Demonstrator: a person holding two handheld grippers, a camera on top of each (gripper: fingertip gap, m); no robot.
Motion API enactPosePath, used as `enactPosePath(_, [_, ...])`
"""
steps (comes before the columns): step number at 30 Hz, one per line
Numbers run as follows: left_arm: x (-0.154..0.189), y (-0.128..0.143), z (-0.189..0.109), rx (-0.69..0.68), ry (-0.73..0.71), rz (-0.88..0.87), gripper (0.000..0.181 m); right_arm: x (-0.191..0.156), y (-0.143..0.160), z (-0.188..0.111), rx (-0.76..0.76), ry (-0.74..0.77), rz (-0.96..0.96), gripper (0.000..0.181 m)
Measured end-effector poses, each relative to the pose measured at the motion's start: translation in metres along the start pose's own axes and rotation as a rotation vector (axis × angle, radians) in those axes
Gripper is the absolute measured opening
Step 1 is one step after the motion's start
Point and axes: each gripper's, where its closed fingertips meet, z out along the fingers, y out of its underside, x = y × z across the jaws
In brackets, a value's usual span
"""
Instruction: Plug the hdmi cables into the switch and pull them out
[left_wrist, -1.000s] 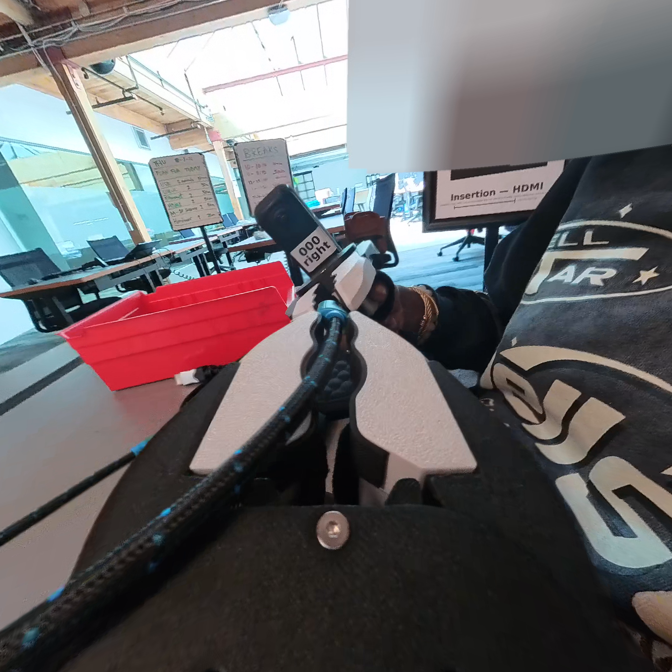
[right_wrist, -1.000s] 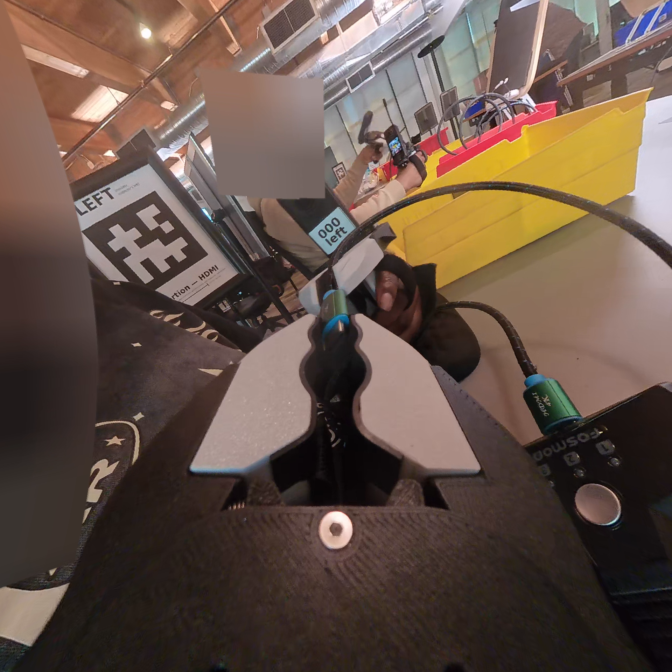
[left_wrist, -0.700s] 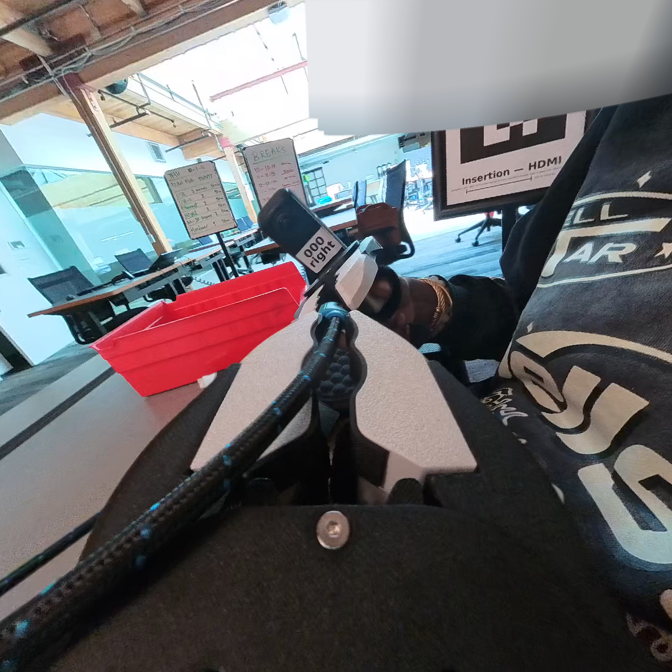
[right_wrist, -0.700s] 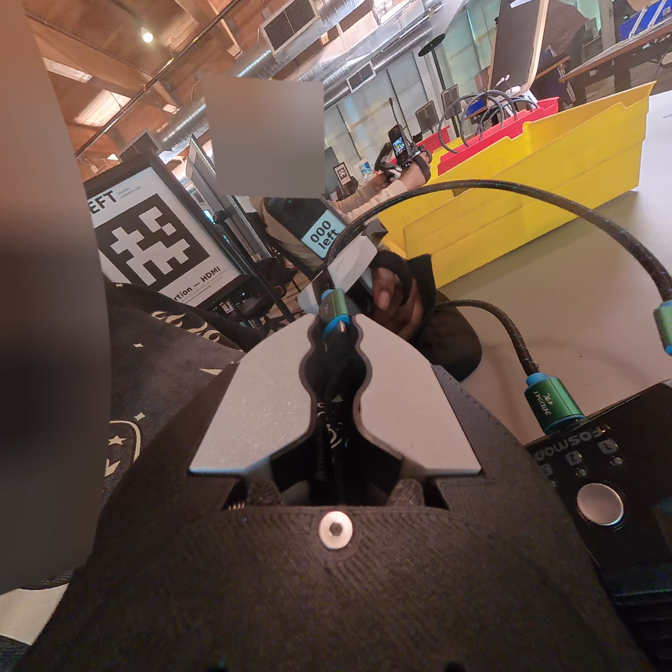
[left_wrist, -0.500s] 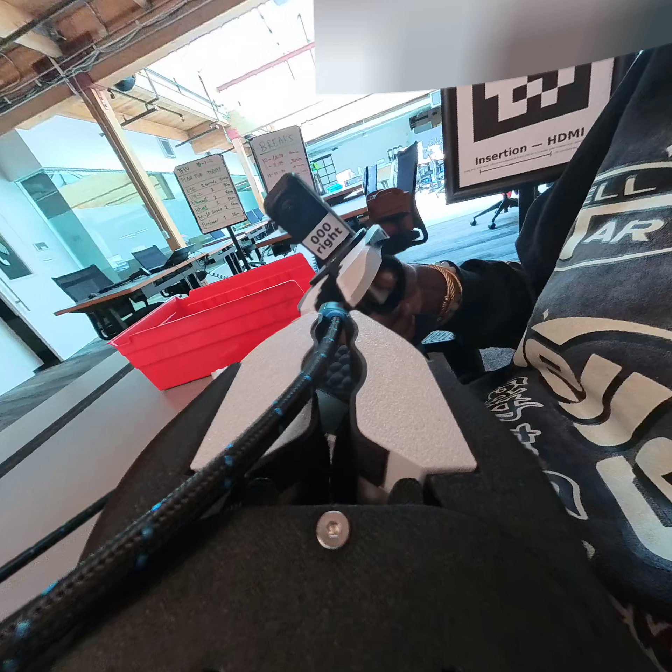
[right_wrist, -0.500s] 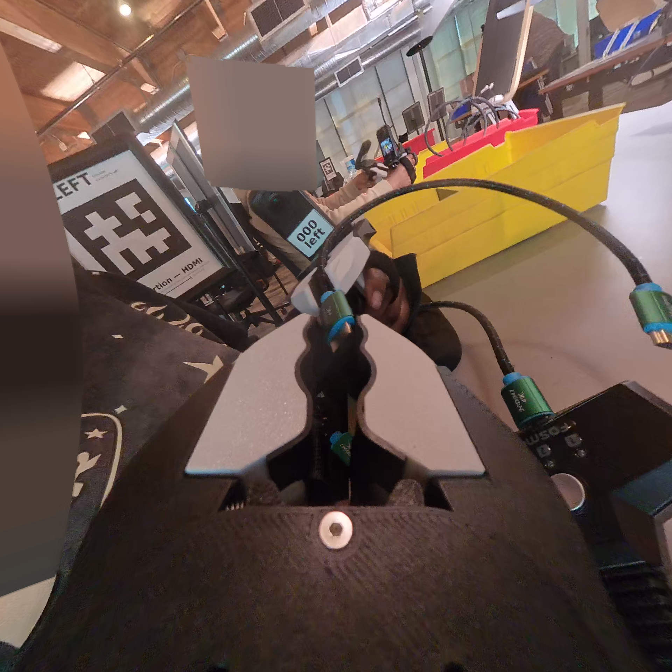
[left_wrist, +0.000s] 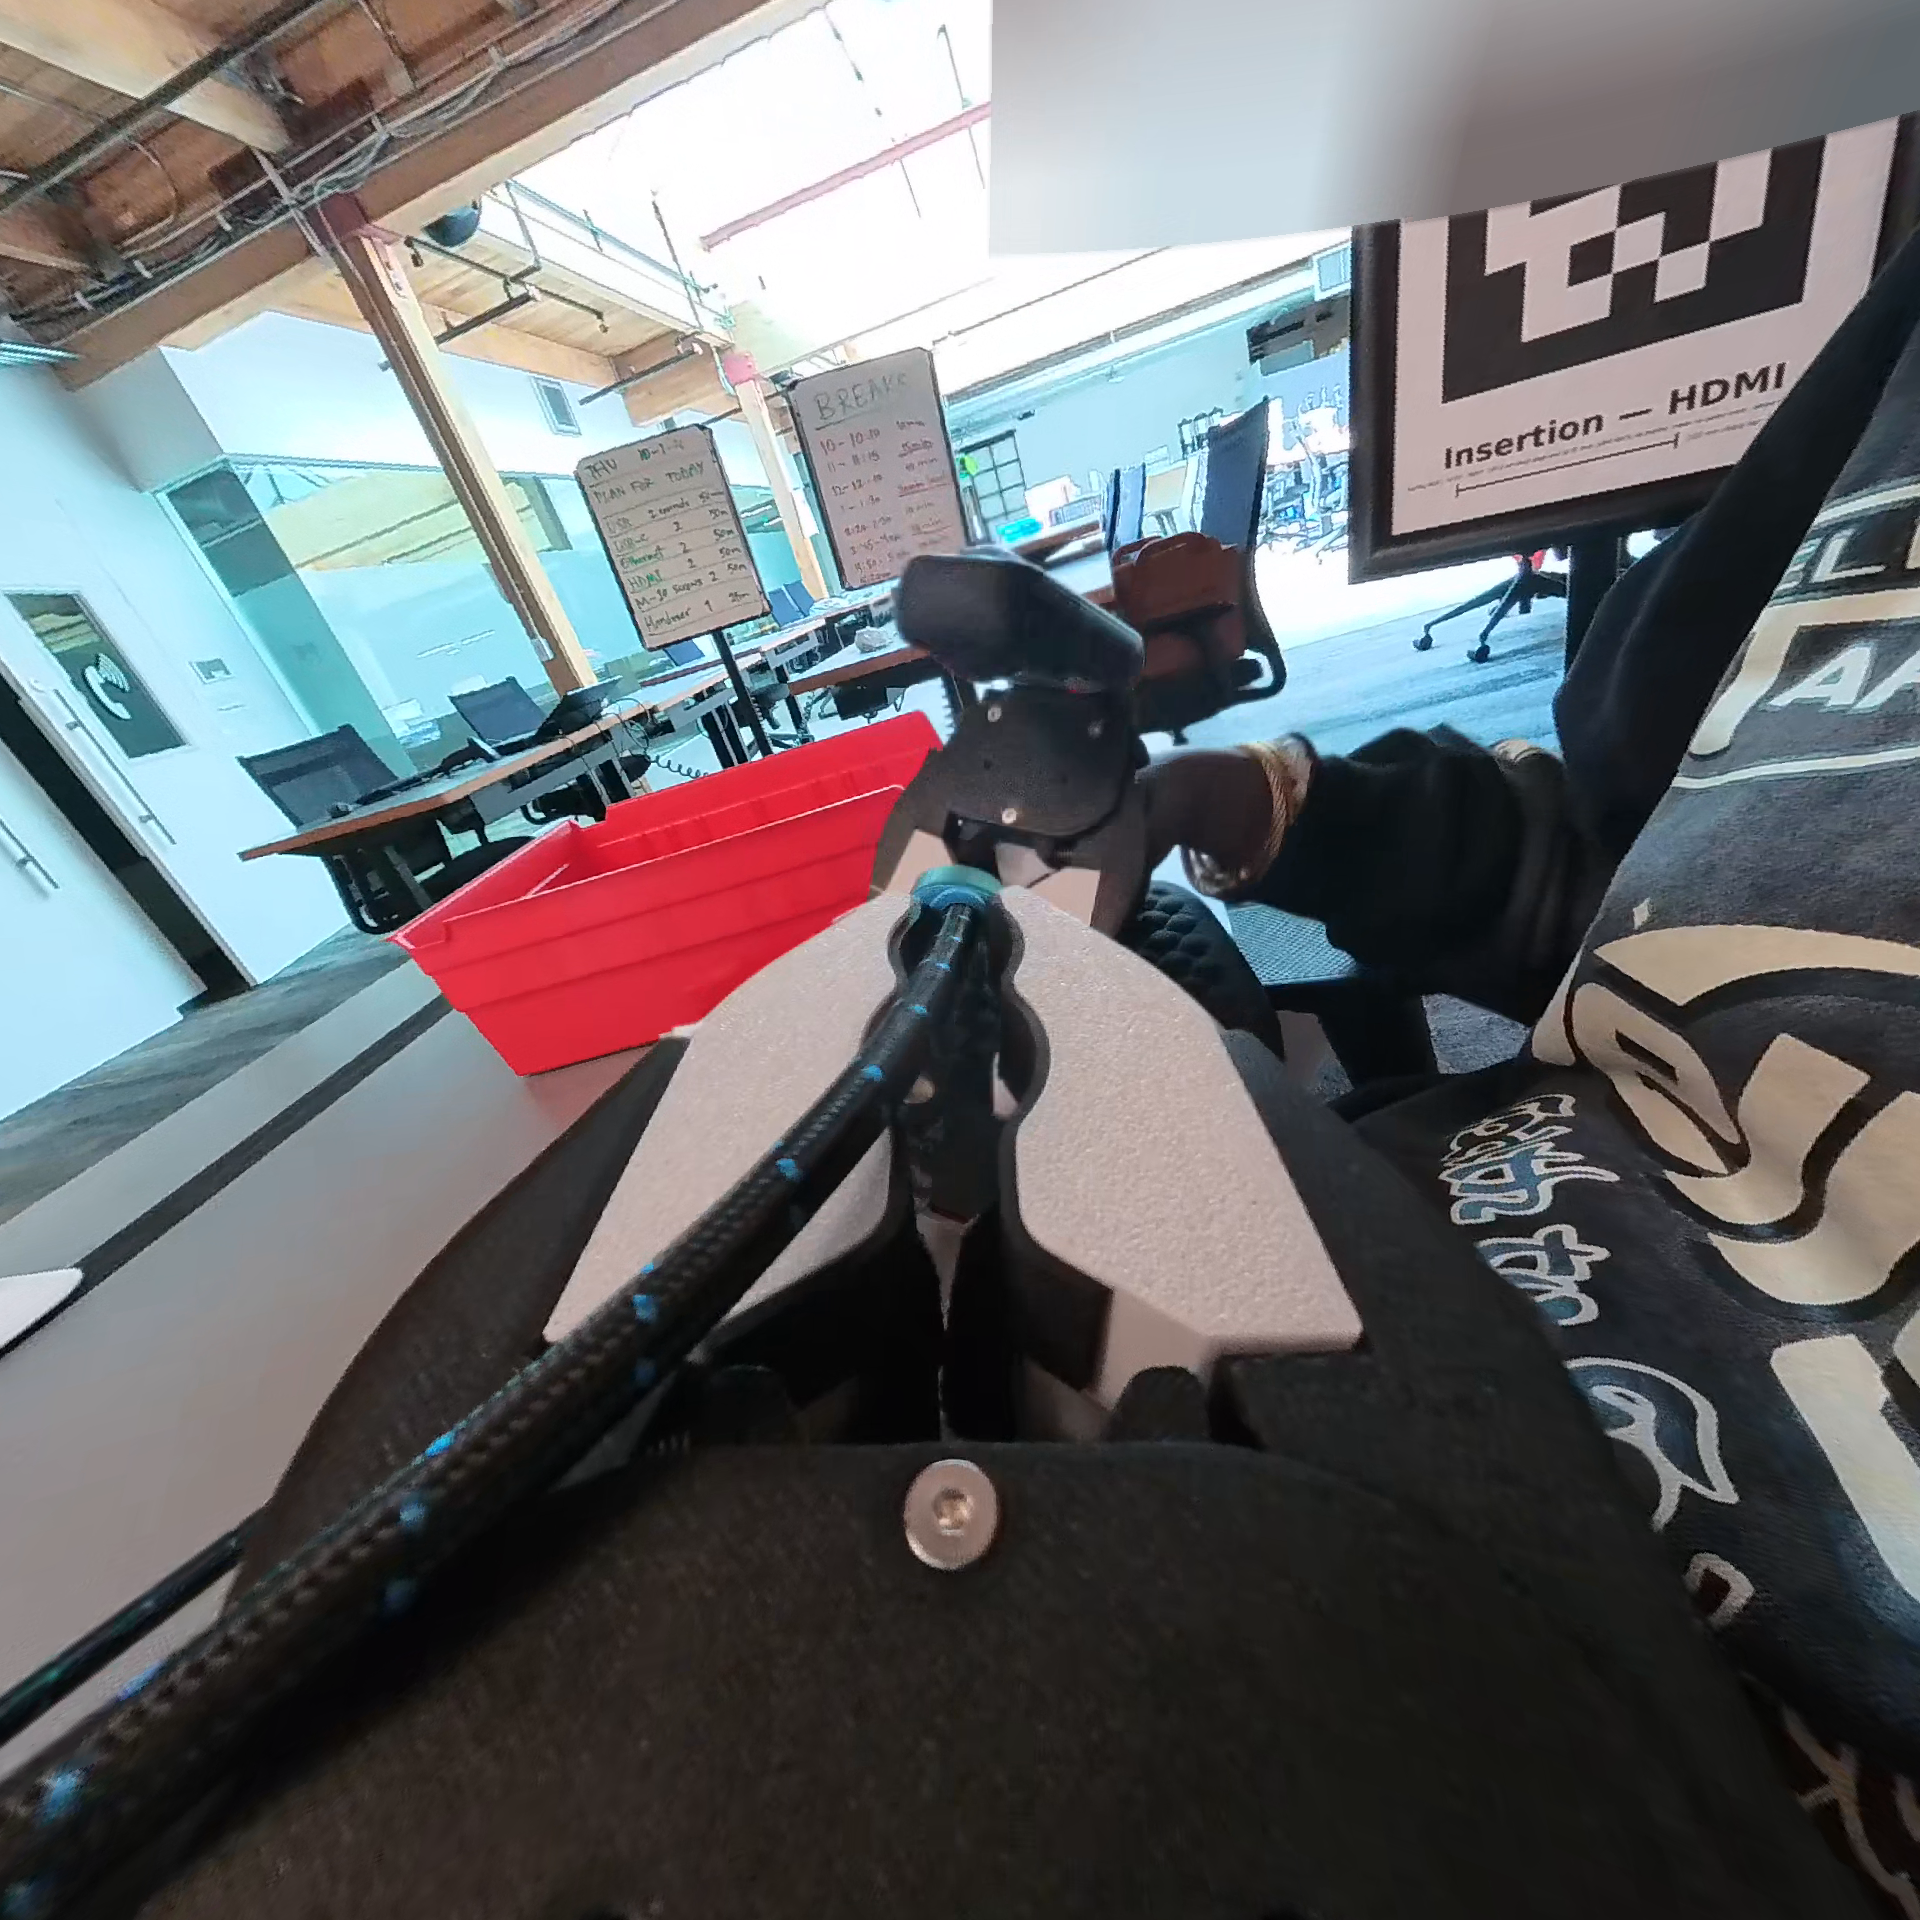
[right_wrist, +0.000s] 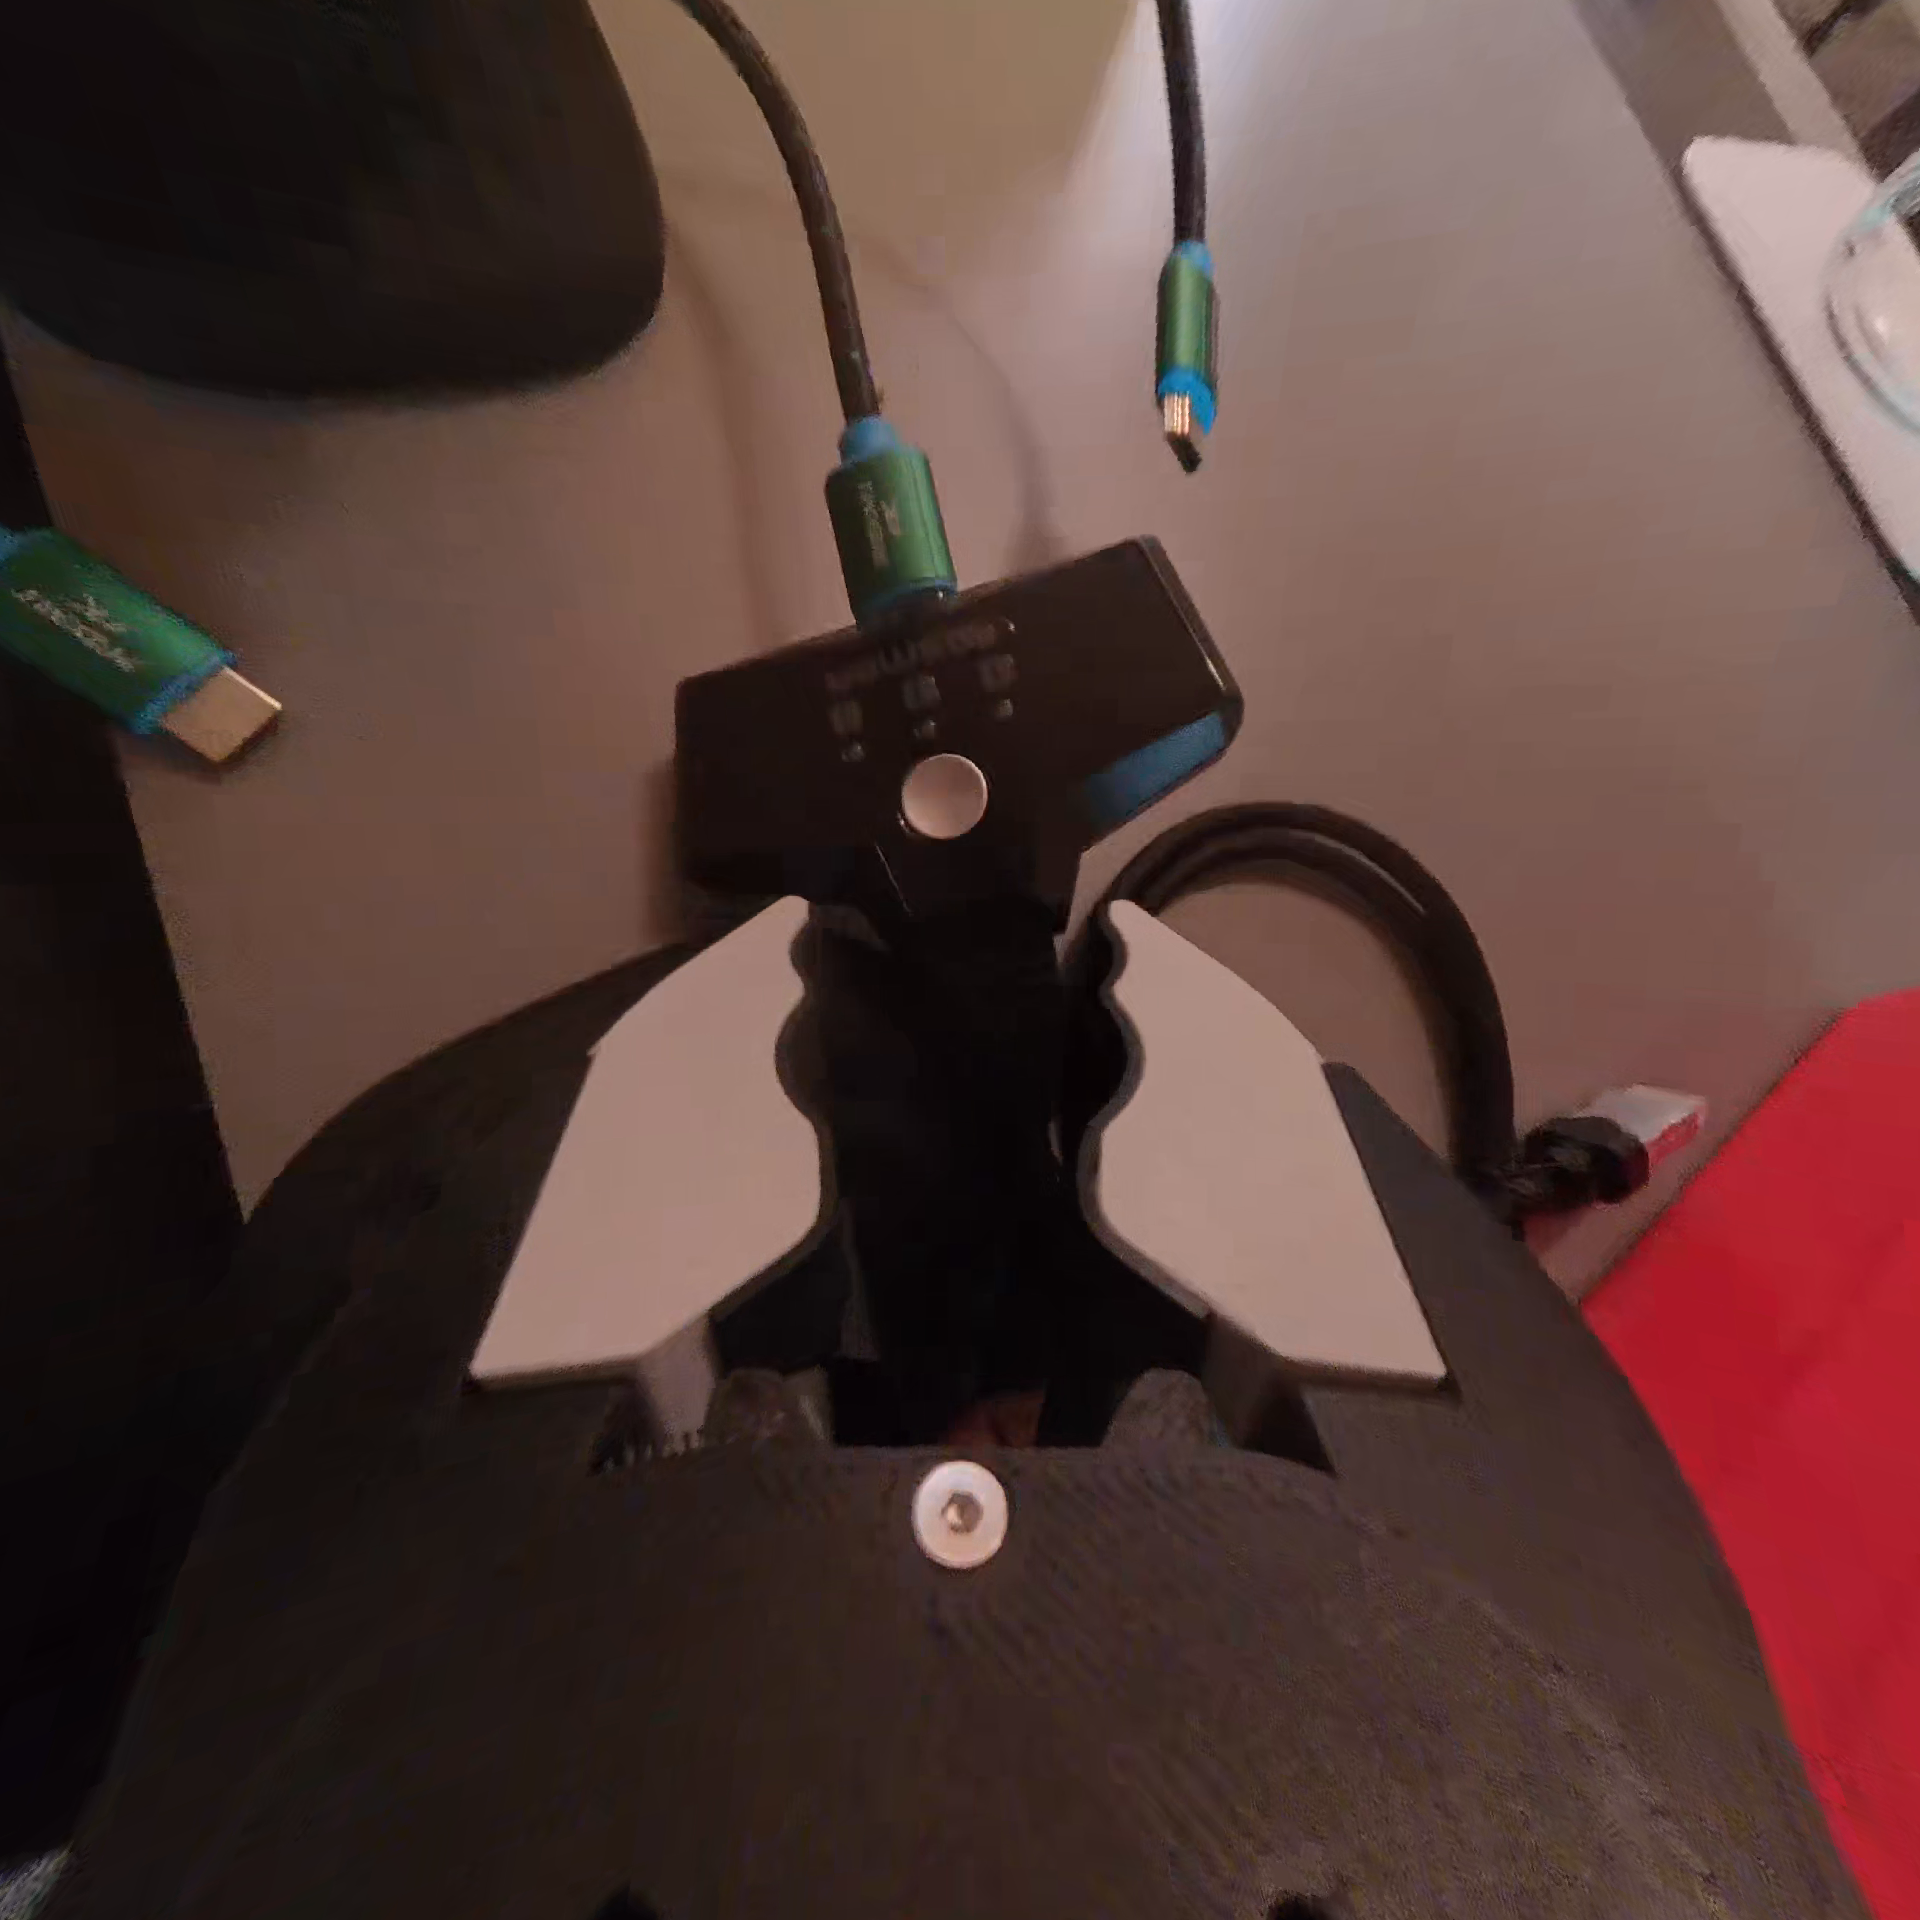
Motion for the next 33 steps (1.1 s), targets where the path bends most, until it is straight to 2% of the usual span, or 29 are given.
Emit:
enactPosePath(3, [0.001,-0.002,0.000,0.011,0.008,0.002,0.010,0.005,0.004,0.008,-0.035,0.054,-0.036,0.038])
enactPosePath(6, [0.002,-0.003,-0.001,0.015,0.009,0.014,0.010,0.006,0.002,0.010,-0.046,0.086,-0.077,0.037])
enactPosePath(9, [0.003,-0.005,-0.002,0.023,0.013,0.030,0.010,0.007,-0.005,0.002,0.037,0.059,-0.072,0.036])
enactPosePath(12, [0.008,-0.011,-0.005,0.059,0.042,0.041,0.010,0.011,-0.017,-0.020,0.206,-0.005,-0.032,0.035])
enactPosePath(15, [0.016,-0.016,-0.006,0.090,0.095,0.038,0.010,0.012,-0.018,-0.035,0.303,-0.066,-0.012,0.035])
enactPosePath(21, [0.021,0.006,0.003,-0.036,0.115,0.092,0.010,-0.006,-0.037,-0.057,0.488,-0.176,-0.068,0.032])
enactPosePath(33, [0.026,0.014,0.005,-0.073,0.152,0.093,0.010,-0.023,-0.041,-0.066,0.549,-0.248,-0.151,0.030])
